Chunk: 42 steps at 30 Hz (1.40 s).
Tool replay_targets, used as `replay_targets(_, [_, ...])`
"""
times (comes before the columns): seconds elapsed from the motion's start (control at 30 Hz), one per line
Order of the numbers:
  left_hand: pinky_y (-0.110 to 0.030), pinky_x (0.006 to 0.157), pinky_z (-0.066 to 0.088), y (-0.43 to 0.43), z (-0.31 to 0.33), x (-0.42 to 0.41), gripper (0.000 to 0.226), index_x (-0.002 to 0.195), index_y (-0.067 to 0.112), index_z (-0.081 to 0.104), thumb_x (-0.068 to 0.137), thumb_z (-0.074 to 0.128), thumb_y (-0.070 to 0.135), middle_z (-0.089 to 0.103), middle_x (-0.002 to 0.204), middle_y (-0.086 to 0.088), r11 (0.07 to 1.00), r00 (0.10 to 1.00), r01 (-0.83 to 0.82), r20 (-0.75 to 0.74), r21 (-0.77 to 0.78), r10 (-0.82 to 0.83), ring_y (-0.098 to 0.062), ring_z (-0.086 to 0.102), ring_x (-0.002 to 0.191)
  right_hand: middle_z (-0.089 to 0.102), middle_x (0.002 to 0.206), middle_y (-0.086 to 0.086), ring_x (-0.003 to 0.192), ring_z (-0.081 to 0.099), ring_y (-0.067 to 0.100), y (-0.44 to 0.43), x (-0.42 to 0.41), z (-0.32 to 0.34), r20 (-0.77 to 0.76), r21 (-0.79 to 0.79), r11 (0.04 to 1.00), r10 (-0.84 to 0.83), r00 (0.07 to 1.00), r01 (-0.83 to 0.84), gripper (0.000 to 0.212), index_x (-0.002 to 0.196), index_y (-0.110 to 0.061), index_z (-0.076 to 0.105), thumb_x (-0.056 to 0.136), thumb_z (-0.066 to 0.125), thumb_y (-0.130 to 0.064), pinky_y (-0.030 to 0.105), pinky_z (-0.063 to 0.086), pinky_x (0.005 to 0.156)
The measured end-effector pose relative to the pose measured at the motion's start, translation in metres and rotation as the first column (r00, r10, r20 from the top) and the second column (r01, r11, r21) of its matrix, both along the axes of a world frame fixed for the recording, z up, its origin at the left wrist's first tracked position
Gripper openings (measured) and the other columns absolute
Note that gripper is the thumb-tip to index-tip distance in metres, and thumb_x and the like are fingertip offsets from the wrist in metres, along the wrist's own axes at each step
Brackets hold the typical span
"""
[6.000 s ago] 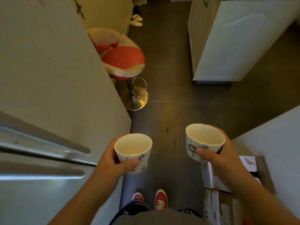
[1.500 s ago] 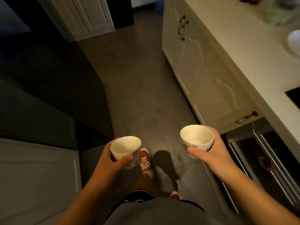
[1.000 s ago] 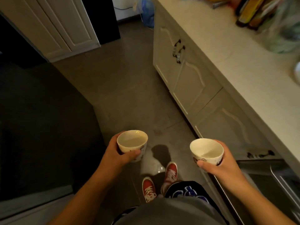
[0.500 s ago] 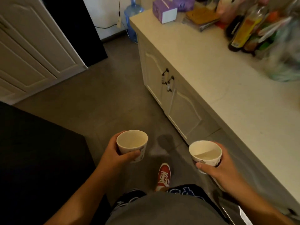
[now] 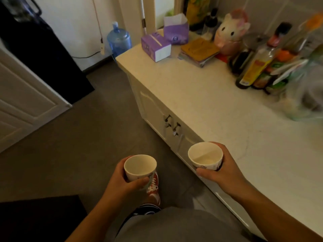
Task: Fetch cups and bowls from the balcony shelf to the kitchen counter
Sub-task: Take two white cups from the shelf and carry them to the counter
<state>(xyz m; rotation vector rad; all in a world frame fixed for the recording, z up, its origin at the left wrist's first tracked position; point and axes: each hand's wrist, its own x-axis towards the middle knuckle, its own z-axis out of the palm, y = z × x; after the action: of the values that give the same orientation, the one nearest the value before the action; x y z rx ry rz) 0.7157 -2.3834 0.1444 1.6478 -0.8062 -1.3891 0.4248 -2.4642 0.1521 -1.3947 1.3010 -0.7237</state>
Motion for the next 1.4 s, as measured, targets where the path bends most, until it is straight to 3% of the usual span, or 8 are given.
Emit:
replay_targets(0.27, [-0.030,0.083,0.057,-0.176,0.011,-0.012,0.091,0.126,0.042,0.043,0.047,0.088,0.048,0.057,0.122,0.010,0.891,0.894,0.448,0.051,-0.068,-0.446,-0.011,0.059,0.110,0.059,0.119,-0.010,0.101,0.059,-0.005,-0.049,-0.009,0.003,-0.004,-0.024,0.925,-0.379,0.925,0.379,0.074,0.121,-0.033,0.047,0.060,0.087,-0.017,0.010,0.052,0.076])
replay_targets(0.33, [-0.022,0.081,0.056,-0.213,0.012,-0.036,0.095,0.131,0.038,0.041,0.048,0.088,0.044,0.056,0.120,0.016,0.843,0.849,0.528,0.101,-0.105,-0.519,0.000,0.058,0.107,0.060,0.115,-0.015,0.099,0.060,-0.007,-0.055,-0.021,0.002,-0.020,-0.043,0.875,-0.483,0.876,0.481,0.073,0.116,-0.040,0.048,0.061,0.088,-0.015,0.009,0.051,0.073])
replay_targets(0.43, [-0.024,0.078,0.058,-0.258,0.007,-0.076,0.083,0.125,0.039,0.047,0.056,0.091,0.026,0.057,0.112,0.023,0.792,0.806,0.590,0.162,-0.156,-0.569,0.004,0.058,0.103,0.061,0.112,-0.019,0.096,0.060,-0.011,-0.063,-0.041,0.002,-0.067,-0.073,0.788,-0.615,0.785,0.611,0.072,0.114,-0.042,0.049,0.058,0.089,-0.021,0.005,0.050,0.069])
replay_targets(0.6, [-0.011,0.067,0.051,-0.306,-0.008,-0.145,0.082,0.123,0.039,0.046,0.056,0.091,0.029,0.053,0.114,0.023,0.759,0.780,0.620,0.260,-0.198,-0.569,0.001,0.055,0.104,0.060,0.112,-0.022,0.097,0.057,-0.014,-0.086,-0.080,-0.008,-0.101,-0.094,0.689,-0.725,0.682,0.718,0.081,0.123,-0.034,0.050,0.053,0.091,-0.031,0.001,0.047,0.067])
replay_targets(0.7, [-0.017,0.076,0.048,-0.323,-0.021,-0.180,0.087,0.124,0.045,0.042,0.052,0.090,0.041,0.050,0.115,0.029,0.773,0.779,0.608,0.327,-0.181,-0.536,0.000,0.053,0.105,0.058,0.109,-0.031,0.098,0.057,-0.013,-0.106,-0.100,-0.016,-0.090,-0.102,0.665,-0.747,0.659,0.740,0.083,0.120,-0.042,0.047,0.051,0.091,-0.033,0.001,0.047,0.066])
replay_targets(0.8, [-0.015,0.074,0.042,-0.336,-0.033,-0.205,0.089,0.120,0.057,0.036,0.046,0.086,0.054,0.043,0.112,0.048,0.774,0.755,0.608,0.430,-0.175,-0.496,0.013,0.049,0.104,0.049,0.112,-0.040,0.102,0.052,-0.014,-0.126,-0.115,-0.025,-0.128,-0.122,0.658,-0.753,0.646,0.743,0.091,0.125,-0.041,0.039,0.049,0.088,-0.043,0.008,0.048,0.069])
replay_targets(0.9, [-0.011,0.072,0.036,-0.347,-0.040,-0.224,0.092,0.122,0.059,0.032,0.045,0.084,0.057,0.039,0.111,0.053,0.772,0.726,0.612,0.510,-0.172,-0.461,0.027,0.040,0.105,0.041,0.112,-0.050,0.104,0.043,-0.027,-0.144,-0.129,-0.034,-0.171,-0.138,0.638,-0.769,0.616,0.758,0.102,0.131,-0.043,0.032,0.045,0.084,-0.055,0.007,0.038,0.076])
replay_targets(1.4, [-0.013,0.079,0.034,-0.369,-0.056,-0.253,0.099,0.122,0.066,0.022,0.048,0.086,0.052,0.032,0.116,0.054,0.748,0.679,0.639,0.590,-0.180,-0.437,0.028,0.036,0.109,0.043,0.115,-0.047,0.106,0.046,-0.021,-0.179,-0.153,-0.059,-0.173,-0.109,0.679,-0.732,0.659,0.726,0.096,0.123,-0.057,0.029,0.045,0.084,-0.056,0.011,0.041,0.075])
